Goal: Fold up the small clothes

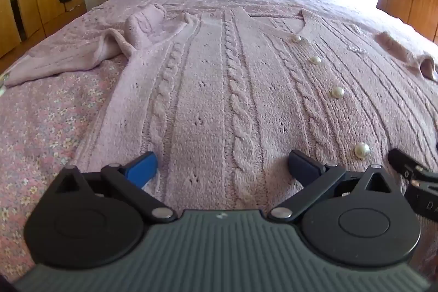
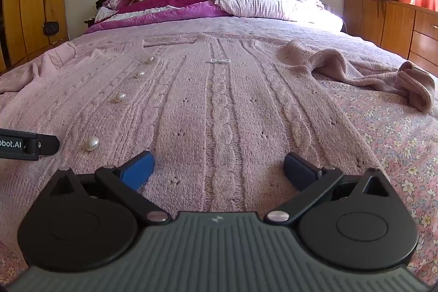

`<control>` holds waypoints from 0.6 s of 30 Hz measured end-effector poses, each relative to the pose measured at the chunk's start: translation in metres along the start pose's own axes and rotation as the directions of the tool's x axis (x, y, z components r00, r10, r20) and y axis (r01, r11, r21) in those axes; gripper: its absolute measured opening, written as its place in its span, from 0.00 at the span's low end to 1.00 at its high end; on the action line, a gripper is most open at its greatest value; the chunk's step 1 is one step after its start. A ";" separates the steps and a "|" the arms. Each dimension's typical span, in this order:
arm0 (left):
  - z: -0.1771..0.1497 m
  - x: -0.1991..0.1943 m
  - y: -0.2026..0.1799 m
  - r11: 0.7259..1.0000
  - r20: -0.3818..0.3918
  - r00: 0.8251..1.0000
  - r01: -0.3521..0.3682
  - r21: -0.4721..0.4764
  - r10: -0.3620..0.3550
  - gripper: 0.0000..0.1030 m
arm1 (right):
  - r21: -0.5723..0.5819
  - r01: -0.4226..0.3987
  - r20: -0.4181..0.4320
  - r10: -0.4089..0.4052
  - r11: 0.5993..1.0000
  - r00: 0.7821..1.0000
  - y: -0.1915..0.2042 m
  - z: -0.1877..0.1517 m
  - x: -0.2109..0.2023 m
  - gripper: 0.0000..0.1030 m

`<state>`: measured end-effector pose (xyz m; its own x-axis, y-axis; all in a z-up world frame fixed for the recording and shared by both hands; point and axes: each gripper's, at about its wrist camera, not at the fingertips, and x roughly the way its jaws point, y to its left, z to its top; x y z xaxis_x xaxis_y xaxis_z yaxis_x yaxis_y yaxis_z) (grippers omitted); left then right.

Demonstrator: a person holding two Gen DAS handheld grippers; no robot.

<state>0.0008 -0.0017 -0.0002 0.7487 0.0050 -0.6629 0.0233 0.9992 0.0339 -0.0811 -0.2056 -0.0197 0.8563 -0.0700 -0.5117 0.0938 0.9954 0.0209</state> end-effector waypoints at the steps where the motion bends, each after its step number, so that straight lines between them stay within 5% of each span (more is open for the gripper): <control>1: 0.001 0.000 0.000 1.000 -0.003 1.000 0.002 0.002 -0.002 1.00 | 0.011 -0.002 -0.003 0.002 1.000 1.000 -0.002 0.000 -0.001 1.00; 6: -0.003 0.006 0.003 1.000 0.010 1.000 0.012 -0.016 -0.012 1.00 | 0.037 0.004 -0.063 -0.001 0.999 0.998 -0.007 0.007 0.002 1.00; 18: -0.001 0.001 0.002 1.000 -0.004 1.000 0.014 -0.001 -0.014 1.00 | -0.004 0.021 -0.019 -0.021 1.000 1.000 0.005 0.000 -0.003 1.00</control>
<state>0.0006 0.0002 -0.0012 0.7458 -0.0087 -0.6661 0.0333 0.9992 0.0243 -0.0834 -0.2006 -0.0184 0.8444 -0.0897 -0.5281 0.1098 0.9939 0.0069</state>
